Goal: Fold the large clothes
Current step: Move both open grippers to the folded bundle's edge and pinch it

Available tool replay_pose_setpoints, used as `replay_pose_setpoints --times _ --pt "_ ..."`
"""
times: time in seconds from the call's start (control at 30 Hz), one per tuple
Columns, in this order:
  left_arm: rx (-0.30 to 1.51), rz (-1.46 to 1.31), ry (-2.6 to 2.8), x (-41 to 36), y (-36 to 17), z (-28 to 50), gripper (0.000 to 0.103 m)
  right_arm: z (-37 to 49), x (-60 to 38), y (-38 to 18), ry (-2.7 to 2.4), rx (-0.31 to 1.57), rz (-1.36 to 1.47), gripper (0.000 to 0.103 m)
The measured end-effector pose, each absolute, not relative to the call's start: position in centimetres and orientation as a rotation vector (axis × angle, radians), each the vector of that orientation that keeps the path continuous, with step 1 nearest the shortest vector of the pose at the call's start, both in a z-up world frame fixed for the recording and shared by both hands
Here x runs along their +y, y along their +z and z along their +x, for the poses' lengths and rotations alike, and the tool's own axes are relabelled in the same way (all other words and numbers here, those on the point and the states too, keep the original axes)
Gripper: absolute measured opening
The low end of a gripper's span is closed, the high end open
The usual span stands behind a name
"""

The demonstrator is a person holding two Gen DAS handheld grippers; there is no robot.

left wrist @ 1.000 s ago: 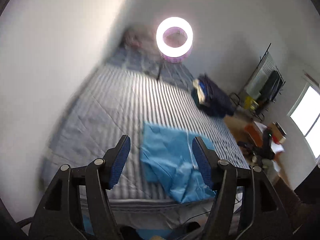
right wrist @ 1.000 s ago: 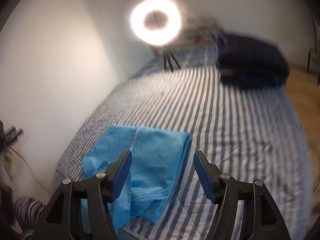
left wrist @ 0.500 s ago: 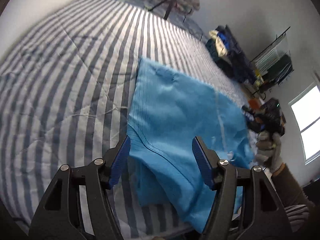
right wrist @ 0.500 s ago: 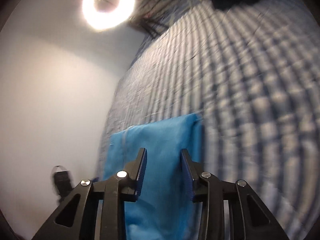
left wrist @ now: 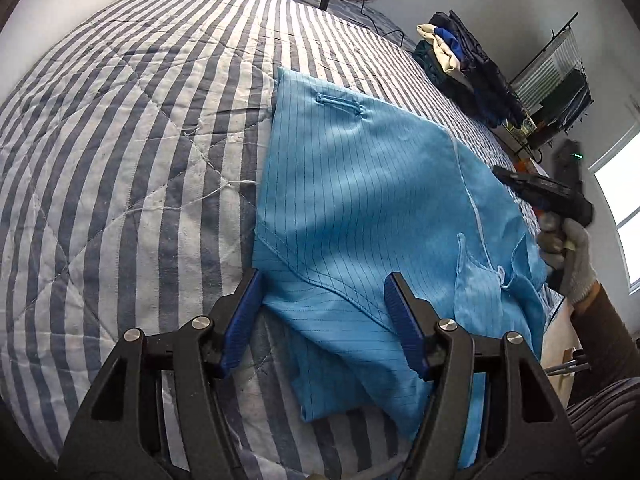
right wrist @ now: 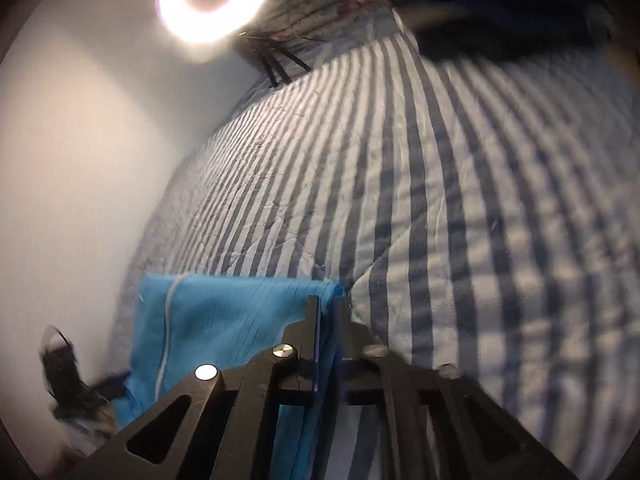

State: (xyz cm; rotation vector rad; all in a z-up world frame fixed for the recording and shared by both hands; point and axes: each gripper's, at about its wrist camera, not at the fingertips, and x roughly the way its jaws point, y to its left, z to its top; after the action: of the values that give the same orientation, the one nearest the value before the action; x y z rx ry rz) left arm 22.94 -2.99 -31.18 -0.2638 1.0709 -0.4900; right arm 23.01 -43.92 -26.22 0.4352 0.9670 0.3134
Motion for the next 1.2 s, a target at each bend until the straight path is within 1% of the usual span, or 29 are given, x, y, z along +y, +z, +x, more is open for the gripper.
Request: replay_pose_setpoints --times 0.07,0.13,0.2,0.3,0.37,0.4,0.47,0.53,0.63,0.67,0.7,0.73,0.77,0.8,0.93,1.2 --pt "1.054 -0.288 -0.489 -2.4 -30.5 22.4 0.066 21.0 -43.1 -24.3 0.338 0.923 0.379 0.015" --pt "1.044 -0.292 -0.491 -1.8 -30.2 22.1 0.066 18.3 -41.1 -23.1 0.402 0.917 0.304 0.015" --pt "1.055 -0.288 -0.485 -1.6 -30.6 21.9 0.066 16.3 -39.8 -23.8 0.413 0.952 0.259 0.015" --pt "1.061 -0.268 -0.485 -1.4 -31.5 21.5 0.065 14.6 -38.5 -26.3 0.384 1.025 0.200 0.015" --pt "1.050 -0.238 -0.487 -1.6 -31.6 21.1 0.066 13.5 -38.7 -28.1 0.378 1.057 0.214 0.016" --pt "1.053 -0.232 -0.488 -1.6 -31.5 21.0 0.066 12.5 -39.0 -28.3 0.383 1.028 0.226 0.016" --pt "1.070 -0.241 -0.492 -1.3 -31.3 20.9 0.065 11.2 -40.0 -27.8 0.383 1.035 0.241 0.016" --pt "1.083 -0.270 -0.499 -0.6 -30.9 20.9 0.065 9.9 -41.0 -26.8 0.382 1.051 0.230 0.019" --pt "1.065 -0.367 -0.531 1.2 -29.7 21.1 0.066 9.0 -42.3 -25.4 0.382 1.037 0.266 0.029" --pt "1.064 -0.408 -0.538 1.8 -29.6 21.5 0.067 8.9 -42.9 -24.9 0.391 1.026 0.305 0.035" --pt "1.068 -0.442 -0.541 2.2 -29.6 21.8 0.070 8.9 -43.6 -24.6 0.397 1.013 0.350 0.043" --pt "1.076 -0.520 -0.548 3.1 -29.8 22.5 0.071 9.0 -44.2 -24.4 0.394 0.999 0.389 0.048" --pt "1.085 -0.582 -0.550 3.8 -30.1 23.0 0.071 9.3 -44.5 -24.4 0.389 0.996 0.409 0.055" --pt "1.096 -0.642 -0.555 4.3 -30.5 23.6 0.071 9.8 -45.1 -24.6 0.385 0.998 0.450 0.056" --pt "1.148 -0.797 -0.594 5.6 -32.1 25.5 0.071 11.5 -46.1 -26.2 0.386 1.032 0.564 0.058" --pt "1.227 -0.873 -0.634 6.2 -34.6 27.9 0.071 14.6 -46.0 -29.7 0.445 1.104 0.710 0.057"
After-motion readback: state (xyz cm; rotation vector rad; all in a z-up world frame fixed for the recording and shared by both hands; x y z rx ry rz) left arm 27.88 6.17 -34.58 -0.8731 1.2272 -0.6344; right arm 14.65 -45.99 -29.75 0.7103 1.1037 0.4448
